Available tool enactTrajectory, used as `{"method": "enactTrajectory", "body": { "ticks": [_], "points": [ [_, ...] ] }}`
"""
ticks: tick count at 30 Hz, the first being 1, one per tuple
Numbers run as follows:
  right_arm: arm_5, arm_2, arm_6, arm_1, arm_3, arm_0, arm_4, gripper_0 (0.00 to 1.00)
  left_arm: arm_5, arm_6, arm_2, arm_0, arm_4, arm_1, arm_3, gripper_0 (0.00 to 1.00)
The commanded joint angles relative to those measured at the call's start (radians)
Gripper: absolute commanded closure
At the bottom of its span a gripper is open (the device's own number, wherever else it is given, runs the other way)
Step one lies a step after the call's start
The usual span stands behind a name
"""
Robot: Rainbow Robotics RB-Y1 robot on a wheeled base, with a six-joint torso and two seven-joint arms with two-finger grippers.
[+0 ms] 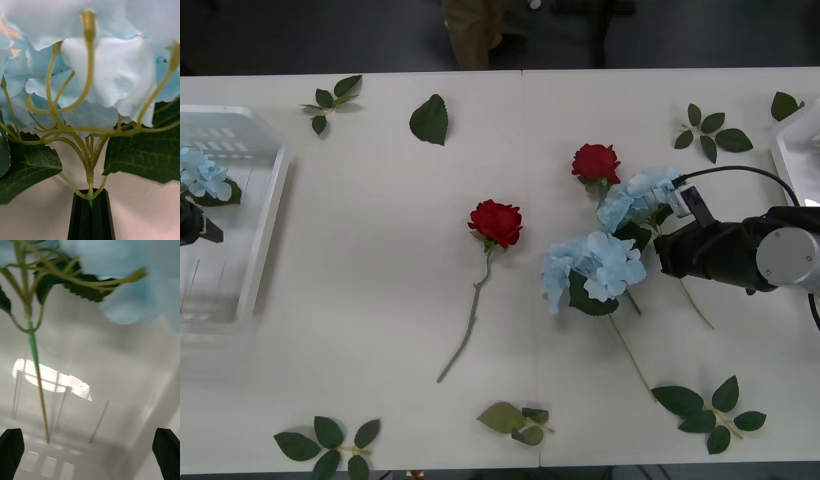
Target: Place the red flowers into the right box and the blue flowers into the left box. If a person shows an open palm, hand one flower to the person first, then continue sorting.
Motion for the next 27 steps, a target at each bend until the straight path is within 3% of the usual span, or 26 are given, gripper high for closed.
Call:
{"method": "enactTrajectory", "body": {
  "ticks": [1,7,12,19,27],
  "points": [
    [0.074,-0.145,0.011,-0.004,-0.013,-0.017,-0.132,1.00,0.125,0.311,0.038,-0.039,-0.025,-0.028,-0.185,0.00],
    [0.291,-0.303,0.148,-0.004,-0.013,-0.078,-0.329,1.00,0.290,0.512,0.016,-0.101,-0.186,-0.183,-0.331,0.00],
    [0.386,-0.314,0.174,-0.005,-0.013,-0.136,-0.537,1.00,0.379,0.644,-0.096,-0.175,-0.283,-0.320,-0.380,0.00],
    [0.425,-0.214,0.188,0.004,-0.033,-0.242,-0.807,1.00,0.350,0.788,-0.244,-0.266,-0.354,-0.476,-0.380,0.00],
    [0.319,-0.061,0.168,0.008,-0.105,-0.308,-0.891,1.00,0.343,0.736,-0.258,-0.296,-0.327,-0.550,-0.391,0.00]
  ]
}}
